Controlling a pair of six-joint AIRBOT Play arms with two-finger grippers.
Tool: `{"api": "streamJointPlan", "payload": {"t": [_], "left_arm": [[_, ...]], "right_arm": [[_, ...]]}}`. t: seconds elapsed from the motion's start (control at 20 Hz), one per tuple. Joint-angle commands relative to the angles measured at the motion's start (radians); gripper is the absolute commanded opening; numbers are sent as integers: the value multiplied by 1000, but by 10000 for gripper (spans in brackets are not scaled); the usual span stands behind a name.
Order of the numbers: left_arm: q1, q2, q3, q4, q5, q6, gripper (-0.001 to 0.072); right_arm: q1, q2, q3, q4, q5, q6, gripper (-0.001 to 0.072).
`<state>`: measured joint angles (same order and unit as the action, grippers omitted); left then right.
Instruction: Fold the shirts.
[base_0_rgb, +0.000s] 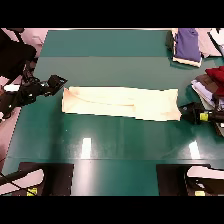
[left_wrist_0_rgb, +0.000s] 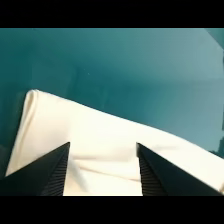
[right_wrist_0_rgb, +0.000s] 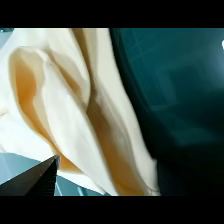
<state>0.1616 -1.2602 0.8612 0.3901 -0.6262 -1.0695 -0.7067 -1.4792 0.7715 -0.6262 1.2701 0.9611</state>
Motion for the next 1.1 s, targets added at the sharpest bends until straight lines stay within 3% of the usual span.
{"api": "streamJointPlan", "payload": {"t": [0.0,0.25,0.35,0.4,0.45,0.55,0.6,0.7,0.8,0.9,1.05], "left_arm": [[0,0,1,2,-38,0,497],[0,0,1,1,-67,0,497],[0,0,1,3,-98,0,497],[0,0,1,10,-108,0,497],[0,0,1,25,-116,0,496],[0,0,1,55,-120,0,496],[0,0,1,69,-124,-2,494],[0,0,1,72,-148,-6,252],[-20,0,2,45,-192,-2,246],[-115,0,2,35,-210,31,23],[-384,0,3,-118,-71,95,22]], "right_arm": [[88,-103,78,30,38,-21,716],[288,-183,200,31,-27,38,695],[332,-187,242,31,-45,64,625],[345,-187,267,32,-39,69,479],[351,-187,289,32,-28,68,253],[349,-161,320,31,7,66,40],[340,-135,330,30,20,63,17],[304,-68,338,29,71,62,15],[249,14,338,3,139,59,14],[192,96,338,-28,188,59,14],[151,174,338,-32,243,59,14]]}}
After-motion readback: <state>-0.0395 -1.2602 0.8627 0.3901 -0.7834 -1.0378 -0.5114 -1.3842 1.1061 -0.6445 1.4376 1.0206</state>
